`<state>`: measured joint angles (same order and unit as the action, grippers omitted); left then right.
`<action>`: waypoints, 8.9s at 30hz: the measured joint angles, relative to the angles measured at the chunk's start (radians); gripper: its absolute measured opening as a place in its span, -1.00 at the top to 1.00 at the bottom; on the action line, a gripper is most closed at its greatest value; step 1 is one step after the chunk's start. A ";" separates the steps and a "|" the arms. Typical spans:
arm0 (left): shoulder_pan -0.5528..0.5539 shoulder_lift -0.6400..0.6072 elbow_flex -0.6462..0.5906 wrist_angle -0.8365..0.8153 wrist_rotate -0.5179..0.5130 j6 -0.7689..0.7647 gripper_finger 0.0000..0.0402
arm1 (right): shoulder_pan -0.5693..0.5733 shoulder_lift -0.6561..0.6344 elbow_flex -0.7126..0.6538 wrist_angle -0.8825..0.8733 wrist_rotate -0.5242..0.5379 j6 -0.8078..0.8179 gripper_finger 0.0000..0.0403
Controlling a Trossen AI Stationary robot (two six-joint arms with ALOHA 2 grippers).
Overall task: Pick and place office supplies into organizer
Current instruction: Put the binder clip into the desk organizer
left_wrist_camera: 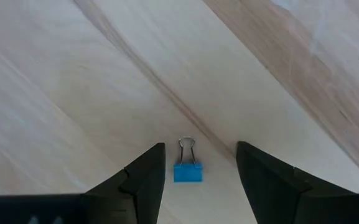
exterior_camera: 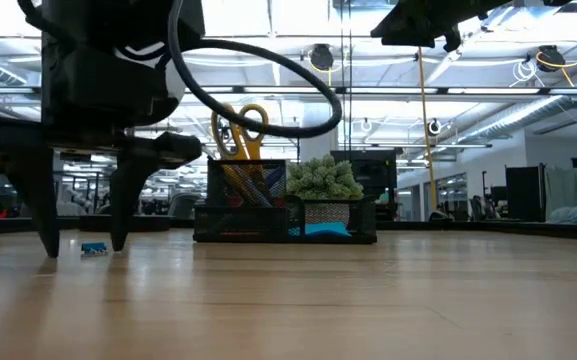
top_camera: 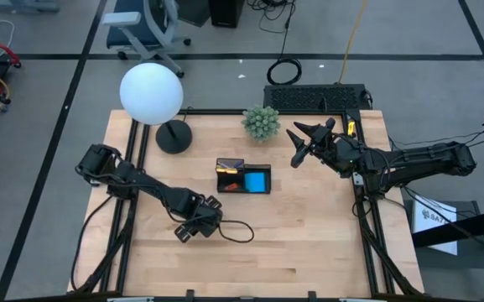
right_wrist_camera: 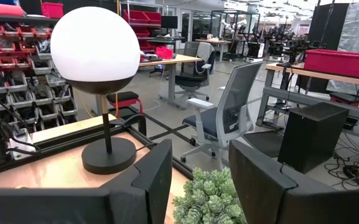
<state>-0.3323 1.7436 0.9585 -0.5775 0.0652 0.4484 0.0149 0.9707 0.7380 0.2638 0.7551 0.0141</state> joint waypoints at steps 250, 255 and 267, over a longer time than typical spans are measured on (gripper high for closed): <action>0.117 0.019 -0.039 0.031 0.069 0.074 0.54 | 0.000 0.000 0.000 0.000 0.000 0.000 0.24; 0.117 0.018 -0.039 0.031 0.069 0.070 0.72 | 0.000 0.000 0.000 0.000 0.000 0.000 0.24; 0.117 0.020 -0.031 0.038 0.055 0.064 0.65 | 0.000 0.000 0.000 0.000 0.000 0.000 0.24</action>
<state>-0.2157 1.7634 0.9274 -0.5396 0.1201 0.5129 0.0148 0.9710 0.7380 0.2640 0.7551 0.0143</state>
